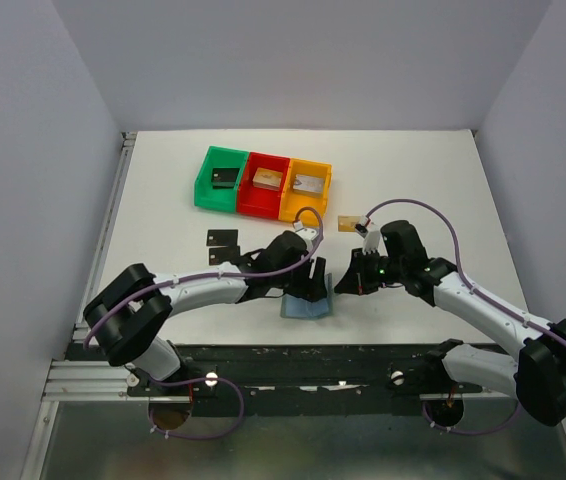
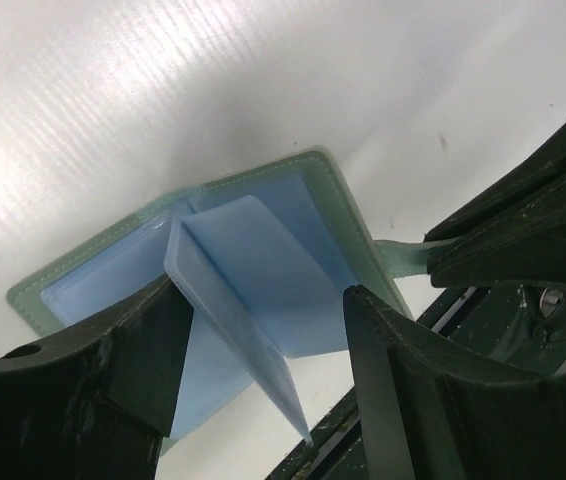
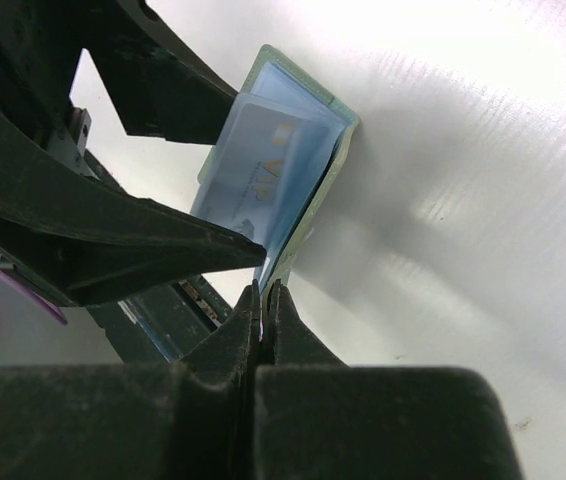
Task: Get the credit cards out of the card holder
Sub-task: Remove the credit card from the card holder.
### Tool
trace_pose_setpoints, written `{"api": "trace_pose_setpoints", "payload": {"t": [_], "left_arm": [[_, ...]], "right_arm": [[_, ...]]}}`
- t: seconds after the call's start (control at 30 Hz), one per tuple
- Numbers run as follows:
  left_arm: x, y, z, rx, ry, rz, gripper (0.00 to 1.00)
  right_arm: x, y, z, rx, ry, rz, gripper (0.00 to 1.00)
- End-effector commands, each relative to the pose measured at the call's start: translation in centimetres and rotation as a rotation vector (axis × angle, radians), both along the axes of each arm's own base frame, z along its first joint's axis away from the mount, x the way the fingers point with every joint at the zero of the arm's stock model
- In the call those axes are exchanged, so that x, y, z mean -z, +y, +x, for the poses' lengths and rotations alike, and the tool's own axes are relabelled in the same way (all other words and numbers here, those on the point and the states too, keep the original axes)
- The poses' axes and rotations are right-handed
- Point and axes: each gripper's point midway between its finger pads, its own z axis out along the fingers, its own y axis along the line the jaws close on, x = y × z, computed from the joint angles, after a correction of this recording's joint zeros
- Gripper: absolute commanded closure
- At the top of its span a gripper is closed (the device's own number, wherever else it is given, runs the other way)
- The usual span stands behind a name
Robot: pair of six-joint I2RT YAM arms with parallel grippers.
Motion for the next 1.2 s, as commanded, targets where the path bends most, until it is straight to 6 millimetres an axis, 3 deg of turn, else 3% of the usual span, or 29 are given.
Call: {"api": "trace_pose_setpoints", "payload": {"t": [0.0, 0.37, 0.9, 0.97, 1.17], "left_arm": [[0.0, 1.8, 0.2, -0.068, -0.034, 0.039, 0.28], [0.4, 2.1, 0.2, -0.068, -0.031, 0.058, 0.28], [1.0, -0.6, -0.4, 0.035, -0.015, 0.093, 0.28], [1.1, -0.9, -0.5, 0.044, -0.012, 0.094, 0.28], [1.1, -1.2, -0.6, 0.054, -0.016, 0.103, 0.28]], "right_arm": [[-1.5, 0.4, 0.6, -0.013, -0.044, 0.026, 1.0], [-1.0, 0.0, 0.7, 0.007, -0.037, 0.007, 1.0], [3.0, -3.0, 0.8, 0.19, 0.085, -0.172, 0.99], [3.2, -3.3, 0.9, 0.206, 0.087, -0.186, 0.94], [2.7, -3.9, 1.2, 0.252, 0.061, -0.199, 0.62]]}}
